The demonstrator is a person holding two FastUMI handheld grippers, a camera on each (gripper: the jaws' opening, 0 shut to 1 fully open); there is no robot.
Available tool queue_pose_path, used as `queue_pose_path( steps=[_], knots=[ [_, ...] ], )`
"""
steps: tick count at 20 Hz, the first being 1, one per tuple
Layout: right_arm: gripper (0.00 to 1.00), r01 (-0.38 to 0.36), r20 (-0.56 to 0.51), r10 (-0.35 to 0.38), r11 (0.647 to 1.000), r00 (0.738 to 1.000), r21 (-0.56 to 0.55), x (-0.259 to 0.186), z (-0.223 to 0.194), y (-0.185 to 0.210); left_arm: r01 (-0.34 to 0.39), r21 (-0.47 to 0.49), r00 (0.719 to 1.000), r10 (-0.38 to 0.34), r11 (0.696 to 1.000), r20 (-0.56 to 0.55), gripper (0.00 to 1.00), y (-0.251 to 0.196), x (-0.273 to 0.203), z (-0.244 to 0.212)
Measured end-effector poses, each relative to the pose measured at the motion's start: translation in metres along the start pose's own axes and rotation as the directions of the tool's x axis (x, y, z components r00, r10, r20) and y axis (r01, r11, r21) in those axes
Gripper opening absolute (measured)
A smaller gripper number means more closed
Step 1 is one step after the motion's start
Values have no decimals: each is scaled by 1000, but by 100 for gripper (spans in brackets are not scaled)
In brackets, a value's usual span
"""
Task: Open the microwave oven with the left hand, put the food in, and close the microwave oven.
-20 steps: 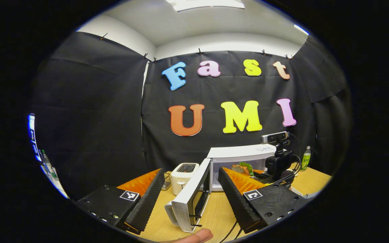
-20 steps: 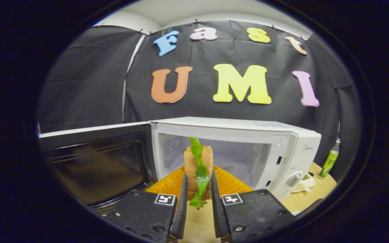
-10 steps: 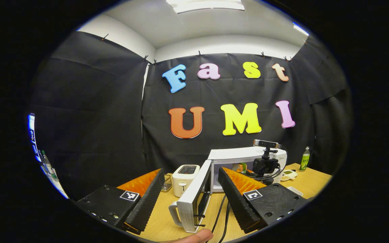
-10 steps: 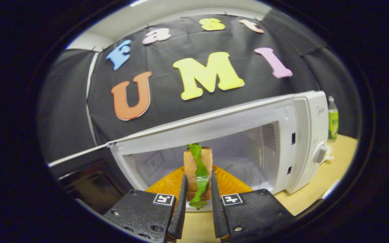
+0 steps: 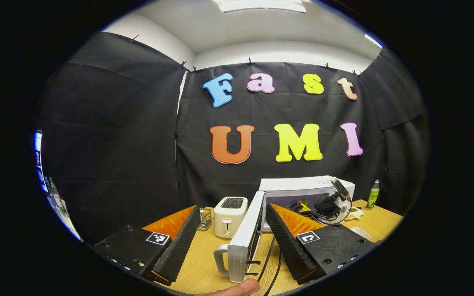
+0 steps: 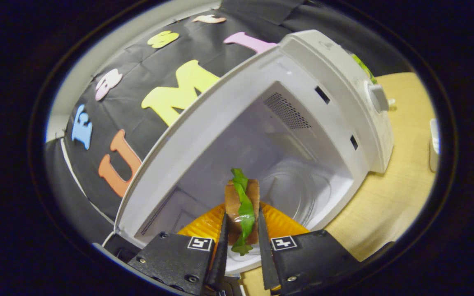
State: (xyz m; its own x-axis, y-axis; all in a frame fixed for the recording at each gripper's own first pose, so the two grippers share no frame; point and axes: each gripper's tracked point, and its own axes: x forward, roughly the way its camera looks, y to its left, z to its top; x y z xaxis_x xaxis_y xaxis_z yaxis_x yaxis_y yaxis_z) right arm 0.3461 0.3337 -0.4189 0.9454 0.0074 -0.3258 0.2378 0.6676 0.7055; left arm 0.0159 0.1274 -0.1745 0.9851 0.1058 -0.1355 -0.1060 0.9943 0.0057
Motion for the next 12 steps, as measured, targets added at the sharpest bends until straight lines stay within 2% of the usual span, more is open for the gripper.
queue_pose_path(
  steps=[3, 5, 6, 7, 9, 11, 12],
  knots=[
    [39, 17, -4, -17, 998, 1000, 58, 3, -7, -10, -18, 5, 1000, 18, 1000, -12, 96, 9, 0, -5],
    [40, 53, -7, -52, 996, 999, 66, 6, -12, -15, -12, -8, 1000, 12, 1000, -24, 96, 9, 1, -9],
    [33, 62, -11, -61, 995, 998, 74, 7, -16, -18, -15, -21, 1000, 15, 1000, -27, 96, 12, 1, -8],
    [33, 66, -23, -65, 995, 998, 70, 8, -20, -21, -18, -30, 999, 17, 999, -29, 96, 15, 0, -7],
    [36, 93, -38, -90, 994, 995, 61, 7, -27, -30, -17, -47, 1000, 16, 999, -24, 96, 18, -4, -5],
    [42, 83, -28, -81, 995, 996, 53, 10, -26, -33, -15, -65, 1000, 14, 998, -20, 95, 17, -4, -3],
    [50, 72, -23, -71, 997, 997, 36, 11, -25, -31, -12, -69, 1000, 11, 998, -20, 95, 16, -4, -1]
  ],
)
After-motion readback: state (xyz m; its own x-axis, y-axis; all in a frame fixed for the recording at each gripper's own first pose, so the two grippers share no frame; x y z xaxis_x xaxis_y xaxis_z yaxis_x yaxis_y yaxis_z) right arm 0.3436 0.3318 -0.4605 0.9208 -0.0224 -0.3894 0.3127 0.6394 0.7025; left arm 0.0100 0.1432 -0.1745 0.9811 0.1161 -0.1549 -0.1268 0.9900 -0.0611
